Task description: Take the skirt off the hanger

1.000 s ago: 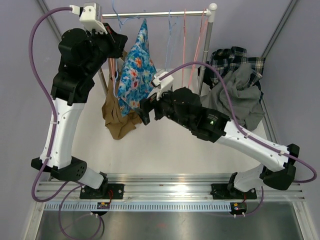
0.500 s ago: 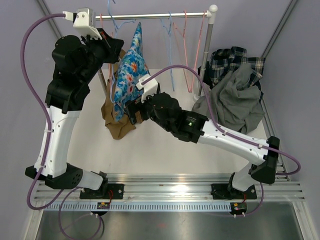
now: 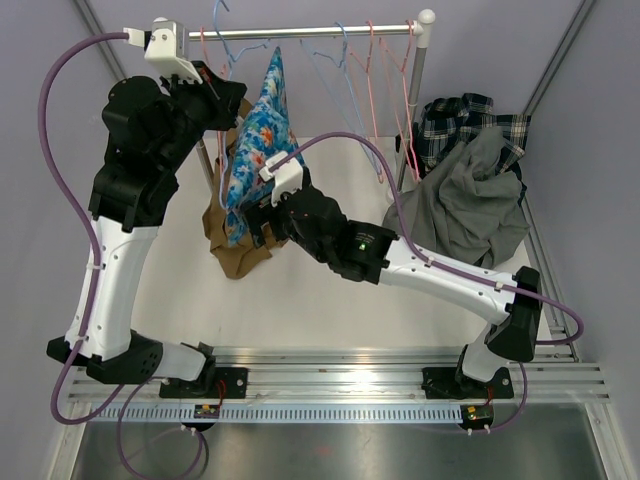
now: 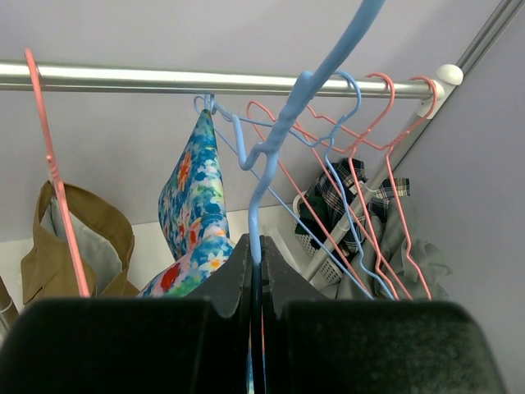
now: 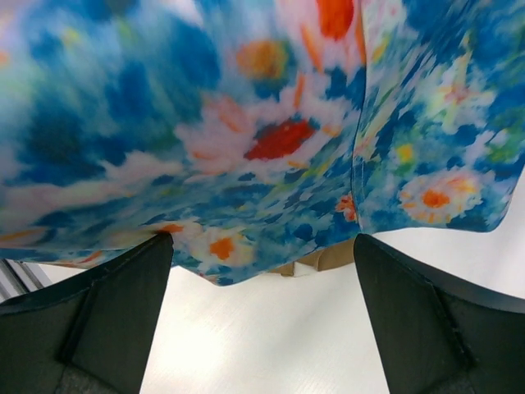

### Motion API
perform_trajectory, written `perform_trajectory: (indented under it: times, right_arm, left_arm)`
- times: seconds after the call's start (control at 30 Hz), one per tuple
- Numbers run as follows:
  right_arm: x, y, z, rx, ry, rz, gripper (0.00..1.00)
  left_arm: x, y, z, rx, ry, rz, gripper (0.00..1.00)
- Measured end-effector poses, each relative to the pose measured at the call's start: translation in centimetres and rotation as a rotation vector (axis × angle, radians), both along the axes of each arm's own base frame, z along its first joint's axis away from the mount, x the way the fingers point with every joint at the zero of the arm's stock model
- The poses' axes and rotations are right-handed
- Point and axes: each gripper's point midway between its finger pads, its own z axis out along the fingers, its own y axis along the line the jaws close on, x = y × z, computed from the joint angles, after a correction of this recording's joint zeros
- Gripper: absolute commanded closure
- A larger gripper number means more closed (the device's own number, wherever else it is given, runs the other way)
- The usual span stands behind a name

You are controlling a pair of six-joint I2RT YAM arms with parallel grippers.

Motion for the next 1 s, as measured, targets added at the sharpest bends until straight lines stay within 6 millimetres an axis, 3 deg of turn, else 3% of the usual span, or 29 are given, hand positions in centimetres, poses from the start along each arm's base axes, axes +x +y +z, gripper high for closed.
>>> perform_trajectory:
  times: [0.3,0.7,0.87,1.0]
  right_arm:
    - [-0.5,0.5,2.1,0.048,-0.02,0.013,0.01]
    - [-3.1,2.0,2.1,0.051,-0.017,0.07,0.0]
    - [-2.9,2.0,1.8,0.041,-0.02,0.054,0.01]
    - [-2.3,1.9,1.1,0.013,-0.031,0.023,0.09]
  left_arm:
    - [-0.1,0.1,-0.1,0.007,-0.004,0.001,1.0]
    - [0.0,0.3,-0.1,0.009,-0.006,0.013,1.0]
    - [0.0,0.3,-0.1,0.009,-0.006,0.013,1.0]
    - [0.0,0.3,-0.1,0.009,-0.005,0.013,1.0]
